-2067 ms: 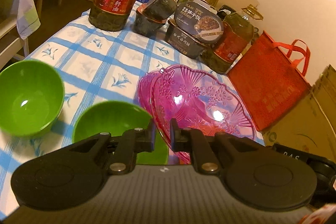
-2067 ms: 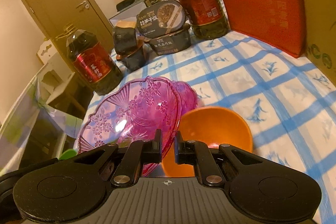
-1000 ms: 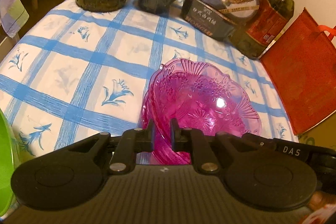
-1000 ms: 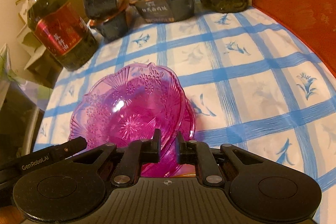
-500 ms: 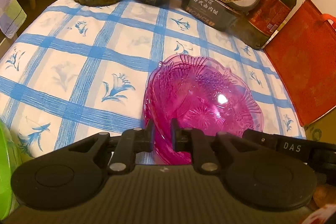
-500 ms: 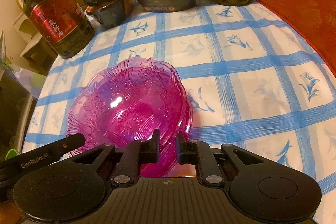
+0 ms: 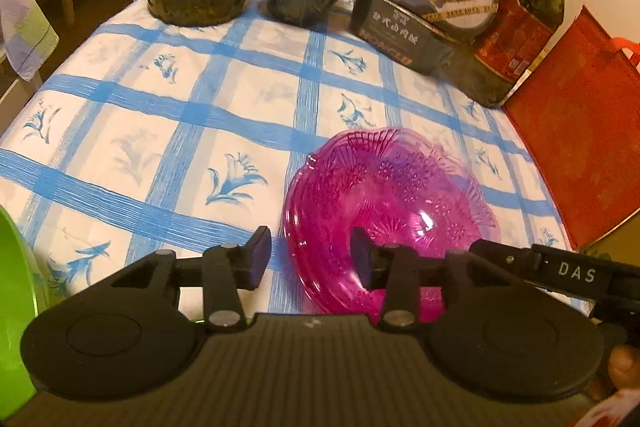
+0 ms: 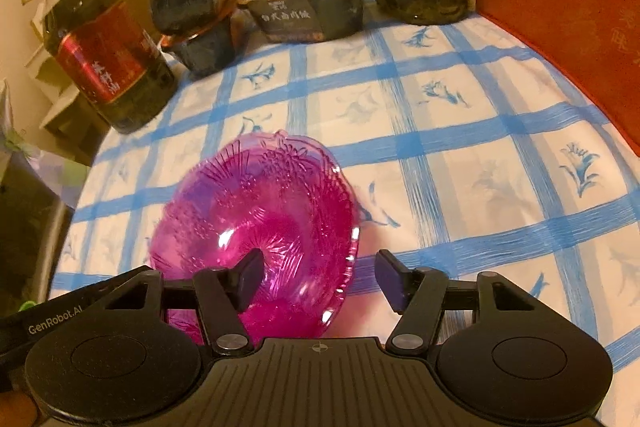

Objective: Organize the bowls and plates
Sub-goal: 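Withdraw both tools from the plates and move toward the orange bowl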

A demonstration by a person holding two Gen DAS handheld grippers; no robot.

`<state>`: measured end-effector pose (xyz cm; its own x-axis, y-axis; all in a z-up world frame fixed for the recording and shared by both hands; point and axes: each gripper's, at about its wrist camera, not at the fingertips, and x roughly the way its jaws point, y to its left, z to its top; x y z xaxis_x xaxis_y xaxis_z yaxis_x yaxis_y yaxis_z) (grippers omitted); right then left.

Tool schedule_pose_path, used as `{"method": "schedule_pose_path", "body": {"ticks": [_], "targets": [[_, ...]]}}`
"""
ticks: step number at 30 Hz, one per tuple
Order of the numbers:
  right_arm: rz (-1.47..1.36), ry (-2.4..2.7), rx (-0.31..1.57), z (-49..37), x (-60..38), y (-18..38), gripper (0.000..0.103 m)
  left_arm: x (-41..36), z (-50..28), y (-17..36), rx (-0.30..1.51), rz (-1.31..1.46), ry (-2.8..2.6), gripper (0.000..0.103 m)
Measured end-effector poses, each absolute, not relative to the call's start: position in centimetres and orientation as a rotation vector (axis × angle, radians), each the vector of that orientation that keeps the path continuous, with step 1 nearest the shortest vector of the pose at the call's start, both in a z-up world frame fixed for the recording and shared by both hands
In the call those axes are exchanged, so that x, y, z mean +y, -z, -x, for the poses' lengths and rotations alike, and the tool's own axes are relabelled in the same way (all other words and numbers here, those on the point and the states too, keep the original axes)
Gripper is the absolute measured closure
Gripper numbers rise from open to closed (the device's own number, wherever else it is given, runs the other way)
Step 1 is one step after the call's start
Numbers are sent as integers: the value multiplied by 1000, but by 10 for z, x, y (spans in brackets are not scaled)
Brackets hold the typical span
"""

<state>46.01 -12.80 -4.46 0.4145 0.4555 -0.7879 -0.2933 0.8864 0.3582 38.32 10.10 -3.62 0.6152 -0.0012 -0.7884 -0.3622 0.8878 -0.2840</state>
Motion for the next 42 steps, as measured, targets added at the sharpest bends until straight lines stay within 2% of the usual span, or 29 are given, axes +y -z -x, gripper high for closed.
{"method": "schedule_pose_path", "body": {"ticks": [16, 27, 42], "targets": [[-271, -447, 972, -404, -180, -2, 42, 89, -316, -15, 795, 470, -214, 60], [-303, -477, 944, -304, -199, -26, 42, 63, -225, -36, 742, 392, -231, 39], [-243, -469, 936, -191, -208, -24, 41, 46, -121, -42, 727, 276, -258, 28]]}}
